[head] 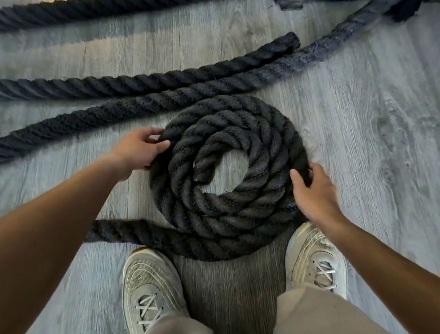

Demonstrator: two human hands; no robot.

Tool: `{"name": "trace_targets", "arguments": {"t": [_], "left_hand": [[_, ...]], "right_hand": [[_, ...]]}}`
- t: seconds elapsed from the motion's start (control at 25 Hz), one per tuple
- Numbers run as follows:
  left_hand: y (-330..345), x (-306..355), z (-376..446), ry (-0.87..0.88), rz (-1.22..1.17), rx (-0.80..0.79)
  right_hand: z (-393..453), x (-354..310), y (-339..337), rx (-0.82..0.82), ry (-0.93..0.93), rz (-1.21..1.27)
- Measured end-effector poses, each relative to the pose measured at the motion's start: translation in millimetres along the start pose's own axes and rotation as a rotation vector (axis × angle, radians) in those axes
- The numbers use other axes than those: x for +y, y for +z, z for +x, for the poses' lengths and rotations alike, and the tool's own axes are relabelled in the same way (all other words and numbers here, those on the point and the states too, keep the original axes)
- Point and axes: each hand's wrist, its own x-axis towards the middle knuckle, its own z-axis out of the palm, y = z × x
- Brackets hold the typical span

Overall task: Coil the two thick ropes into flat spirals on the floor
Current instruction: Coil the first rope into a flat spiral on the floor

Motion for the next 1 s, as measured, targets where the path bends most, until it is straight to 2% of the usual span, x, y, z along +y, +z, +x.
{"name": "trace_targets", "arguments": {"t": [0.2,0.48,0.64,0.72,0.8,0.88,1.0], "left_hand": [[4.7,-13.7,-8.2,-0.041,-0.012,0.045],[29.9,-60.3,-54.3,-0.220,-0.023,0.049],[26.6,-57.2,-63.1,-0.308,-0.080,-0.044],[14.2,-48.8,-49.0,-0.261,-0.087,-0.003],[2.4,-36.6,-30.2,-0.154,-0.135,0.077],[-0.7,-23.7,-12.4,-0.034,-0.123,0.083],[6.3,-18.6,2.7,0.048,-0.075,0.066]], "right_hand": [[39.5,-22.9,-6.2,-0.040,-0.039,-0.066],[99.1,-98.6,-0.8,-0.077,-0.291,-0.205],[94.7,-95.7,5.1,0.013,-0.229,-0.098],[78.3,-69.6,2.4,0.032,-0.141,-0.074],[49.6,-37.6,-1.7,-0.022,-0.040,-0.047],[21.8,-13.3,-3.5,-0.056,0.023,-0.055],[7.2,-3.2,-1.4,-0.052,-0.016,-0.116]]}}
